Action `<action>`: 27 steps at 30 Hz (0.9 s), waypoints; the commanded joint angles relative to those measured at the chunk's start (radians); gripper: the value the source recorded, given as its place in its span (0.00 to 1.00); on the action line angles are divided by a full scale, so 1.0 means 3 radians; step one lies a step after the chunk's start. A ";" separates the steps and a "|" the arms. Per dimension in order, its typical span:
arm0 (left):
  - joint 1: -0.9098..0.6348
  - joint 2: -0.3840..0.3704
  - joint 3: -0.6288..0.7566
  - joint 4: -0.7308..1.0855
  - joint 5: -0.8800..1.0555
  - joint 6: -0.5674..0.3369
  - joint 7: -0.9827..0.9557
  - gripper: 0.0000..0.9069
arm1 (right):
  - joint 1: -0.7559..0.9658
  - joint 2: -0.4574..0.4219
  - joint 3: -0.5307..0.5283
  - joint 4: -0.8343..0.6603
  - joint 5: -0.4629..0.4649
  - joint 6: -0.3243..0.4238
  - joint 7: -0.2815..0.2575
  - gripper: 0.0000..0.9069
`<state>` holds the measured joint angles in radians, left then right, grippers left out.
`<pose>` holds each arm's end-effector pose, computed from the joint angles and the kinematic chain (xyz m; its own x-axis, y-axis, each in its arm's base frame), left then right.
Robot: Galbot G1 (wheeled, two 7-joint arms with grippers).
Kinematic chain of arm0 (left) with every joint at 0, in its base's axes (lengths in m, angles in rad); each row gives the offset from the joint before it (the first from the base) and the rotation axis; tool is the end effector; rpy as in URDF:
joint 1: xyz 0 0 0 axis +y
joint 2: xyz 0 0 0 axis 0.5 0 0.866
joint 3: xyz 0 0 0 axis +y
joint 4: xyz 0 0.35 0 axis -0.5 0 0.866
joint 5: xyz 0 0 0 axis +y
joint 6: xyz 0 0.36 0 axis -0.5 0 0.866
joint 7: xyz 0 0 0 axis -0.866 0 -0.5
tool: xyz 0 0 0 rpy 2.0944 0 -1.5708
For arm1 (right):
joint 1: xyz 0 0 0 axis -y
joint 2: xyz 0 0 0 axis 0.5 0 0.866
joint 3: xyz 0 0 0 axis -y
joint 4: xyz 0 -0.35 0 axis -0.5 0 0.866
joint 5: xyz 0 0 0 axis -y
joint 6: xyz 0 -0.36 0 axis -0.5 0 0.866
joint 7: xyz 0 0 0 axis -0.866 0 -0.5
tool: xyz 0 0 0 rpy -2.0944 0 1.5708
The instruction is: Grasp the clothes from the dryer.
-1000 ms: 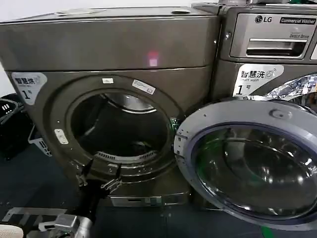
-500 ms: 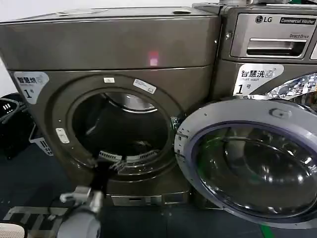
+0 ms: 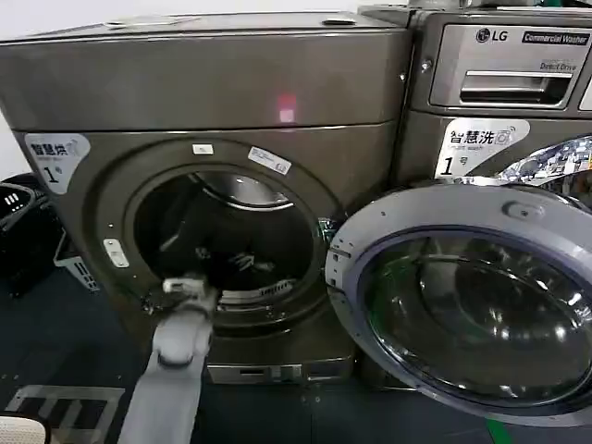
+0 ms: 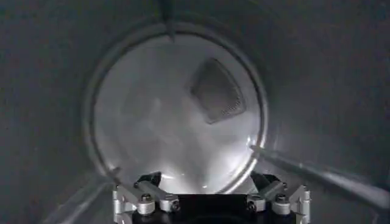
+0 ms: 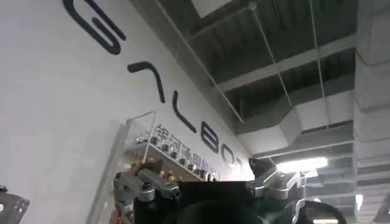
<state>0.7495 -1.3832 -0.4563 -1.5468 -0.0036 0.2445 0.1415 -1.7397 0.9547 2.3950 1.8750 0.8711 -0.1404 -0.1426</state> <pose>0.4480 0.0431 -0.2358 -0.9882 0.1532 0.0063 0.1515 0.9690 0.1953 -0.0834 -0.4077 0.0587 -0.4451 0.5917 -0.6721 0.8409 0.5343 -0.0865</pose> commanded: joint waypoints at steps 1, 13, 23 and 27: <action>-0.1396 0.0610 0.0888 0.1570 0.0014 -0.0083 0.0663 1.00 | 0.0021 0.0021 -0.0019 0.0013 0.0014 -0.0007 -0.0011 1.00; -0.2258 0.0499 0.1896 0.2972 0.1583 -0.0608 0.2024 1.00 | -0.0012 0.0025 0.0037 -0.0053 0.0005 0.0009 -0.0035 1.00; -0.2989 0.0386 0.2526 0.3697 0.1841 -0.1175 0.3013 1.00 | -0.0045 0.0086 0.0059 -0.0023 -0.0003 0.0020 -0.0042 1.00; -0.3072 0.0304 0.2711 0.3803 0.1900 -0.1267 0.3090 1.00 | -0.0054 0.0100 0.0069 -0.0024 -0.0001 0.0024 -0.0044 1.00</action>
<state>-0.0177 -1.2669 0.1866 -0.5886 0.4632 -0.0108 0.8572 -1.7534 0.9800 2.4143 1.8666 0.8706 -0.1342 -0.1553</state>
